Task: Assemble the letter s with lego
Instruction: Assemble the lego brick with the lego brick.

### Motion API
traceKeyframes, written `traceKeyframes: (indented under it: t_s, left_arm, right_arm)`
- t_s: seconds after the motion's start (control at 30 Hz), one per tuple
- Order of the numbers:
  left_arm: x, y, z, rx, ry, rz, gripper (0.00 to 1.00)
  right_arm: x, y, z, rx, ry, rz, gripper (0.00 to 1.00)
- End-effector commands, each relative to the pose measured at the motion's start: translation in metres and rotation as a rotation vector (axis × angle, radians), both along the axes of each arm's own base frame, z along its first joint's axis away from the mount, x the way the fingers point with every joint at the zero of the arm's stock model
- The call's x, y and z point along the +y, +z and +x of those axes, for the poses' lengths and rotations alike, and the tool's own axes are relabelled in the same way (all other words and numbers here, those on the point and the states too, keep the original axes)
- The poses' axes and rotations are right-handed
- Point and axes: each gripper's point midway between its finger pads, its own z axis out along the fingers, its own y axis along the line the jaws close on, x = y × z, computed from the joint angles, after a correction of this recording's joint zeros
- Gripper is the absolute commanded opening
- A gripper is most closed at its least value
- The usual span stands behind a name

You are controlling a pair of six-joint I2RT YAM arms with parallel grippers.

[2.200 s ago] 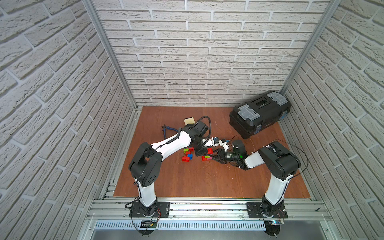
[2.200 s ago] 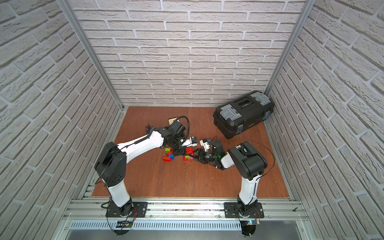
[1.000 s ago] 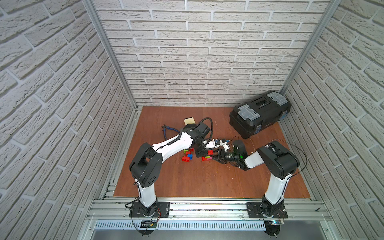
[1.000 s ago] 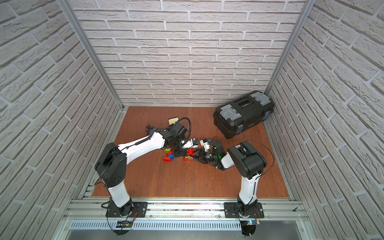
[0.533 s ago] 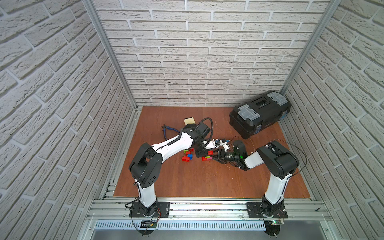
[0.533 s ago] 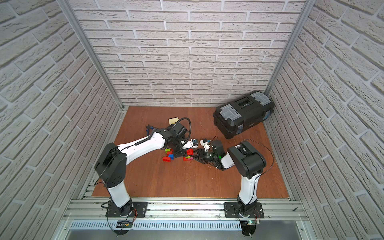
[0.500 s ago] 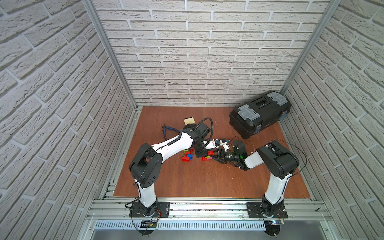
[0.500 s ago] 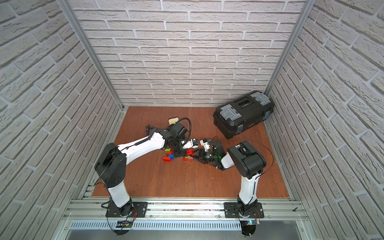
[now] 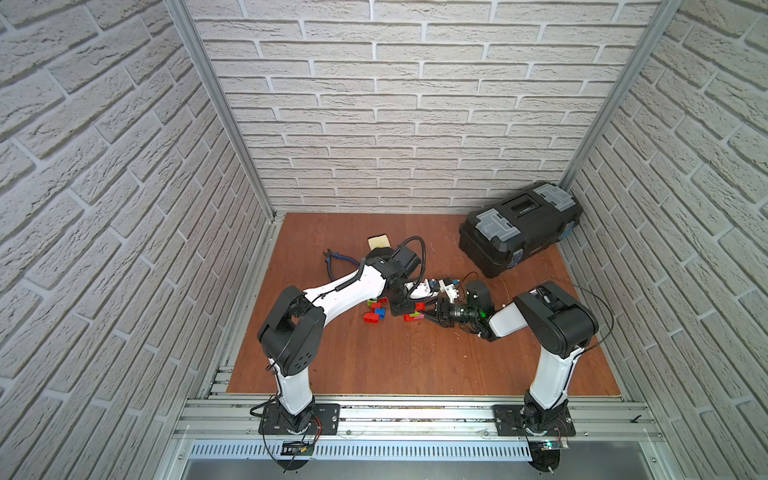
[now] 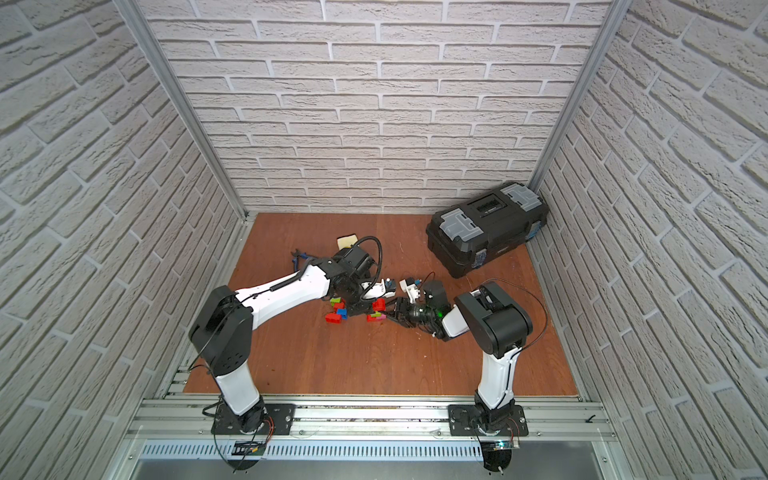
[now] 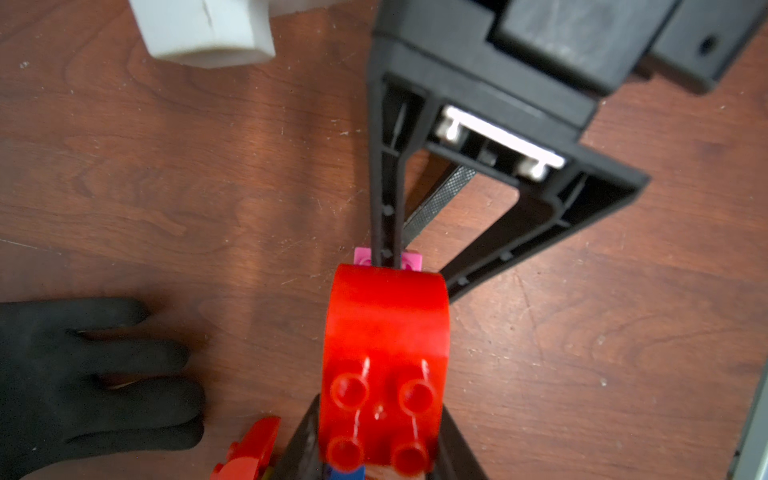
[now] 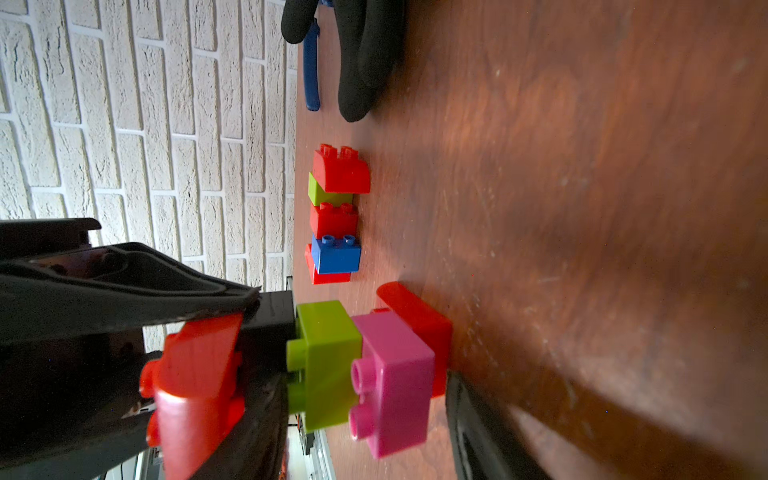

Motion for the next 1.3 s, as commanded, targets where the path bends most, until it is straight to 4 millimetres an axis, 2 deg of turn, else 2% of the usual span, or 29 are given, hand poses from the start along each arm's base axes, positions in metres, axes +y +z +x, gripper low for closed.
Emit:
traceKeyframes:
  t_s: [0.0,0.6,1.03,1.27]
  left_arm:
    - [0.015,-0.032,-0.010,0.060,-0.008,0.112,0.17]
    - [0.005,-0.048,-0.011,0.077,-0.016,0.112,0.19]
    - [0.004,-0.021,-0.004,0.021,0.003,0.060,0.32]
    - [0.003,-0.012,-0.003,0.007,0.006,0.040,0.38]
  right_arm:
    - [-0.016,-0.046,-0.018,0.147,-0.045,-0.108,0.60]
    - [-0.013,-0.045,-0.017,0.151,-0.043,-0.068,0.61]
    - [-0.006,-0.029,-0.012,0.120,-0.032,-0.006,0.62]
    - [-0.008,-0.031,-0.014,0.124,-0.035,-0.009,0.63]
